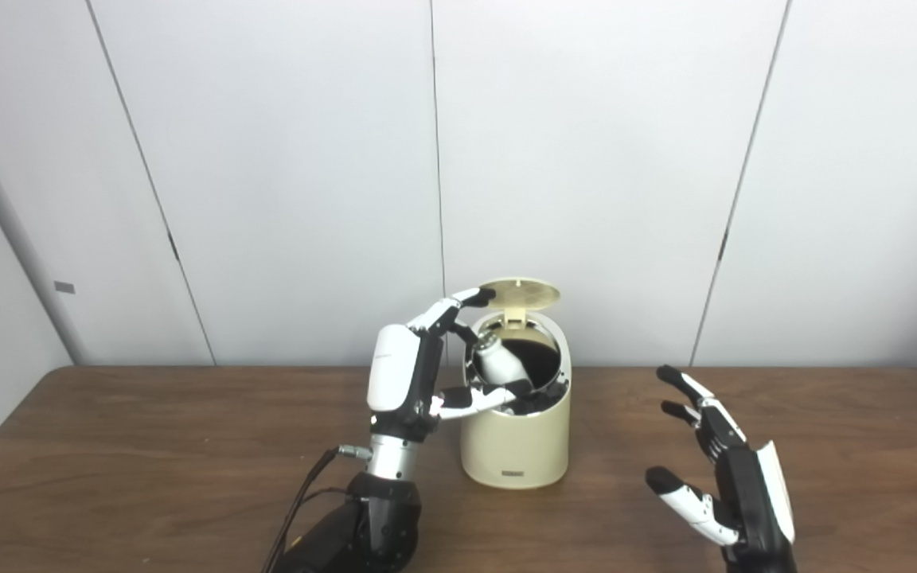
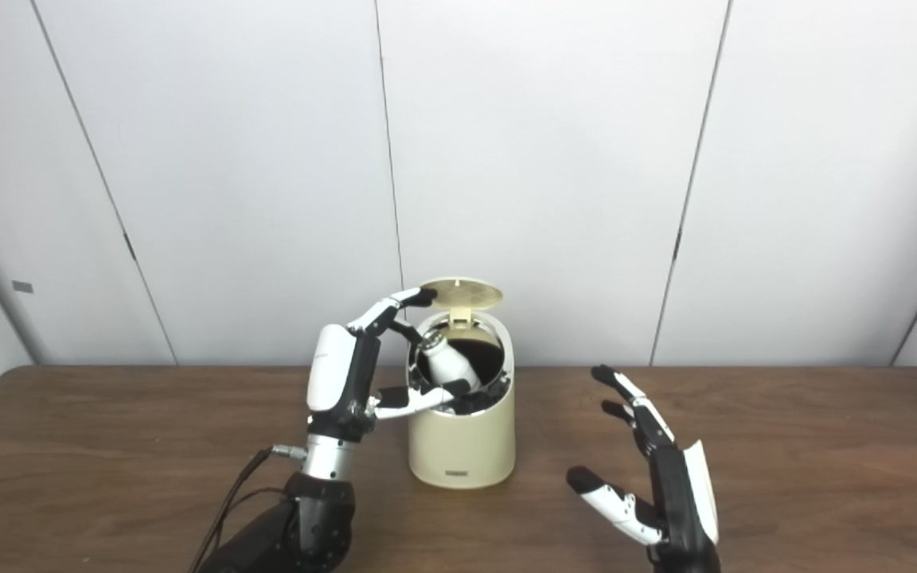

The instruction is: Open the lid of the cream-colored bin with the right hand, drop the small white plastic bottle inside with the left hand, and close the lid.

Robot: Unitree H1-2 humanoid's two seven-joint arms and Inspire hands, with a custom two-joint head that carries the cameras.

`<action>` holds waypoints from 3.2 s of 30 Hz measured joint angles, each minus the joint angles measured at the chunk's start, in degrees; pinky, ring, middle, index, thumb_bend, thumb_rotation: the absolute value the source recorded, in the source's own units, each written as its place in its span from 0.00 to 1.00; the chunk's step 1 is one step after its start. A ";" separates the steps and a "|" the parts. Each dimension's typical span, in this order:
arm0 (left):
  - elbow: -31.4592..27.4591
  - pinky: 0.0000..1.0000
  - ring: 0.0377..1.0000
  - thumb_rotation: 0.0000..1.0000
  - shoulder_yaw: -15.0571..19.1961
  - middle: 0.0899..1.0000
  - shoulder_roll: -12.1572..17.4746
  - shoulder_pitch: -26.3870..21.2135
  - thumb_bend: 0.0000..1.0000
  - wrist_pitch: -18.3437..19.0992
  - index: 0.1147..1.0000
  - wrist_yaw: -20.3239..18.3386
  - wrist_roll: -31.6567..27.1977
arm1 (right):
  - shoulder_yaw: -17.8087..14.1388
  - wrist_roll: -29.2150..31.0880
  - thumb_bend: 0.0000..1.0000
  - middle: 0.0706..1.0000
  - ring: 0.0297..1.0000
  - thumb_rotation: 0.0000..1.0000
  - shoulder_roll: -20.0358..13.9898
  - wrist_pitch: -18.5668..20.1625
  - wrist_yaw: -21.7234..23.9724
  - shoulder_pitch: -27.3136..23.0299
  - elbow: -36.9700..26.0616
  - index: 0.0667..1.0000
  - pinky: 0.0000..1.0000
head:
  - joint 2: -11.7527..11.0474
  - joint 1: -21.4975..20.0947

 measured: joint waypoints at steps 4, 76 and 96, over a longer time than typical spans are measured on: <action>-0.49 0.57 0.67 0.35 0.65 0.70 -0.08 0.38 0.87 0.00 0.69 -0.09 0.39 | -0.05 0.08 0.81 0.86 0.89 0.73 0.01 0.05 0.03 0.00 -0.02 0.80 0.79 | 0.00 -0.09; -34.70 0.58 0.67 0.73 16.01 0.68 3.96 25.22 0.23 0.27 0.65 -10.71 -4.54 | 19.49 -29.34 1.00 0.83 0.92 0.90 -17.71 28.45 43.42 -42.25 -4.88 0.80 0.97 | 0.88 -1.41; -34.70 0.56 0.65 0.71 16.33 0.66 3.92 25.22 0.21 0.27 0.63 -9.96 -3.72 | 20.30 -30.76 1.00 0.74 0.88 0.93 -17.11 27.24 42.91 -43.53 -1.79 0.72 0.92 | 1.58 -1.14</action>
